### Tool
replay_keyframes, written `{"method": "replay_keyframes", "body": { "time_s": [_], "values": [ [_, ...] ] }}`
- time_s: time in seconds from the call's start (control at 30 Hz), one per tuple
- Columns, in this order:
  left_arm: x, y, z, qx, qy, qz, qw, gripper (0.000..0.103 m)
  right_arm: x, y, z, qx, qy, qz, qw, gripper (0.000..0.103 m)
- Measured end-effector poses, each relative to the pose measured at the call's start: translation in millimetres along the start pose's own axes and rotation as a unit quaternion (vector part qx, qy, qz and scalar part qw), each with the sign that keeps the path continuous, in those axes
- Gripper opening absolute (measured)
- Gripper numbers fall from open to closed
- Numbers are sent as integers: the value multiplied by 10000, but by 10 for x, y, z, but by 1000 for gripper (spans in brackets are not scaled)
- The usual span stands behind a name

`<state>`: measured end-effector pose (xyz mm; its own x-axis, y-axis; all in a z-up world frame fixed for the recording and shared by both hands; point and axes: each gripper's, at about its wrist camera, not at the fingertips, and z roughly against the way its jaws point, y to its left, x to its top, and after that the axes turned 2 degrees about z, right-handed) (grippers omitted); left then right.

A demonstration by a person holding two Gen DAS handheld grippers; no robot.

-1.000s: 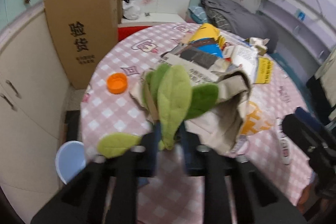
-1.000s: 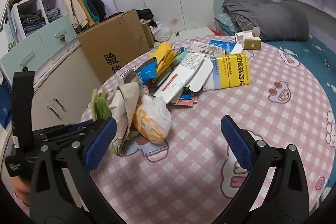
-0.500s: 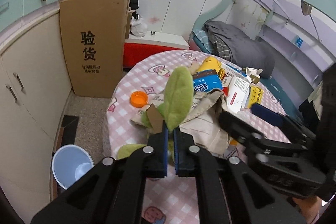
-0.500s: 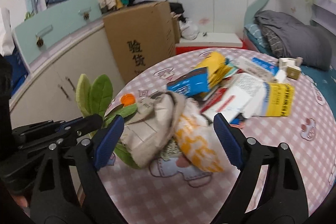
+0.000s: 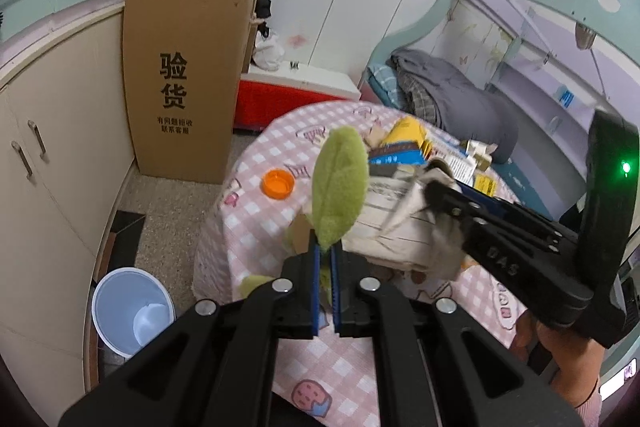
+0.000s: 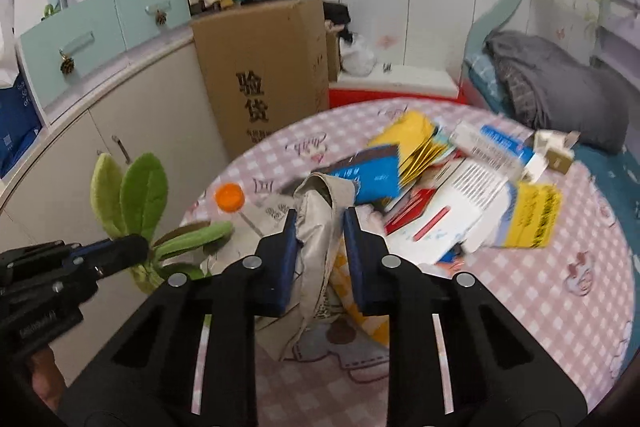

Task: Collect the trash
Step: 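Carry the leaf toy and newspaper to the blue wastebasket and open both grippers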

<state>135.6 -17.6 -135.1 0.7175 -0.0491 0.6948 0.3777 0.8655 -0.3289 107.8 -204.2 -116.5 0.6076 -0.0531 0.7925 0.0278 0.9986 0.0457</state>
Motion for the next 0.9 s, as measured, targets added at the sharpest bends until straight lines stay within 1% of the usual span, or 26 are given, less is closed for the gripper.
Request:
{"method": "replay_keyframes", "body": {
  "time_s": [0.17,0.3,0.33,0.4,0.47,0.53,0.6,0.7,0.77,0.83,0.9],
  "values": [
    [71,91,278,-30,-281,137,9995,4,108,51,372,-99,-439,123,9989,21],
    [108,279,499,-35,-437,351,9984,4,243,219,570,42,-688,289,9972,21],
    [111,354,565,40,-487,390,9980,4,270,300,588,121,-725,361,9966,21],
    [106,540,671,326,-531,465,9970,4,321,489,556,350,-705,494,9957,21],
    [82,768,730,583,-502,568,9954,4,341,688,456,579,-619,607,9946,21],
    [63,1009,730,852,-435,693,9930,4,344,963,261,808,-482,749,9927,21],
    [33,1365,675,1219,-263,911,9880,4,328,1222,29,1014,-291,850,9908,21],
    [-14,1870,532,1536,11,1224,9805,5,277,1632,-381,1208,48,945,9882,21],
    [-42,2195,391,1673,165,1412,9756,5,235,1853,-660,1287,281,956,9867,21],
    [-80,2465,228,1891,383,1560,9687,5,170,2053,-894,1230,449,1033,9860,21],
    [-111,2683,86,1891,455,1724,9656,8,124,2196,-1108,1227,623,1076,9846,21]
  ]
}}
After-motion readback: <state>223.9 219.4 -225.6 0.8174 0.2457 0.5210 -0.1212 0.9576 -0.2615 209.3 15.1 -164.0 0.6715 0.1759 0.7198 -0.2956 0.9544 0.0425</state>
